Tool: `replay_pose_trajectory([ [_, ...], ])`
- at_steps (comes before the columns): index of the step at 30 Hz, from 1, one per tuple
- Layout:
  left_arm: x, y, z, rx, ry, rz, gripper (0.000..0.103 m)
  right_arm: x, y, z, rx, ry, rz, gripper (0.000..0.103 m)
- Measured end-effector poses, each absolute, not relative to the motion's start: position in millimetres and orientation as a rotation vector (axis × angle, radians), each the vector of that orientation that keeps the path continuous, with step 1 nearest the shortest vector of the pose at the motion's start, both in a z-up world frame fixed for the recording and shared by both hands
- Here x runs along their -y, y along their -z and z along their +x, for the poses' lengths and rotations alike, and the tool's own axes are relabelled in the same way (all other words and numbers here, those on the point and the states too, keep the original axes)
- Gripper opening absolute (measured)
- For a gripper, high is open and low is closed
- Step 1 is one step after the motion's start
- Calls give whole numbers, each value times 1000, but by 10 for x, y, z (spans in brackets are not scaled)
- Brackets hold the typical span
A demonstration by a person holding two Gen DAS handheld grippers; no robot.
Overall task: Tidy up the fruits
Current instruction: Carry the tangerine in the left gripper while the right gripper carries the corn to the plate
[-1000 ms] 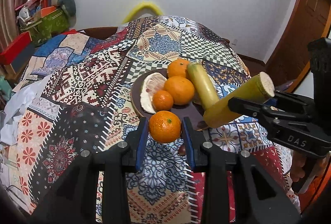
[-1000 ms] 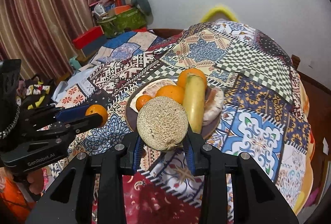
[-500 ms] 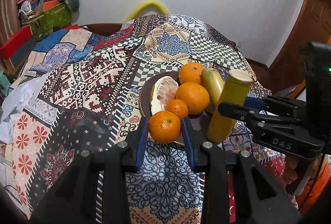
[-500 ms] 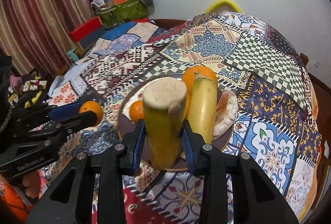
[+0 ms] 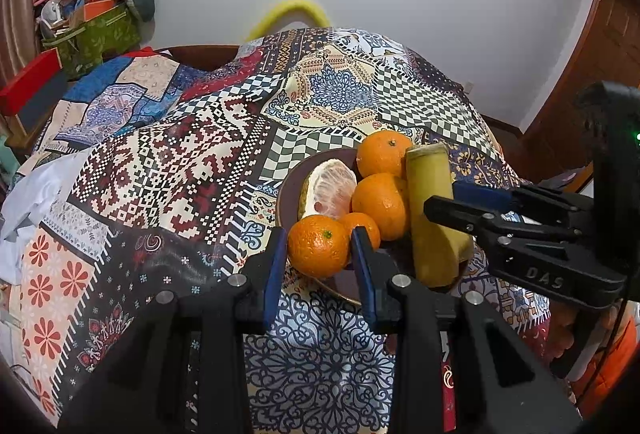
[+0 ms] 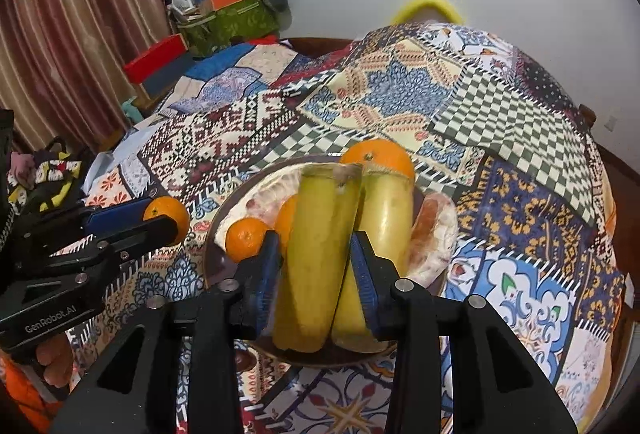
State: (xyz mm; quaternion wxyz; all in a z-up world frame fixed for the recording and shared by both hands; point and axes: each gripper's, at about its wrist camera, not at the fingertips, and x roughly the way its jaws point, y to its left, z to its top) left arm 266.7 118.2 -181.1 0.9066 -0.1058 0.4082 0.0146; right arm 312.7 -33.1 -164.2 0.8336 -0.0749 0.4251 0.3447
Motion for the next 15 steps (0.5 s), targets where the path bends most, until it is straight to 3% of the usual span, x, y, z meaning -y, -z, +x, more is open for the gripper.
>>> replay_pose_trajectory([
  [15,-1068,1833,3004,-862,-24,-183,33,577,1430,3069,-786,-664,-197,44],
])
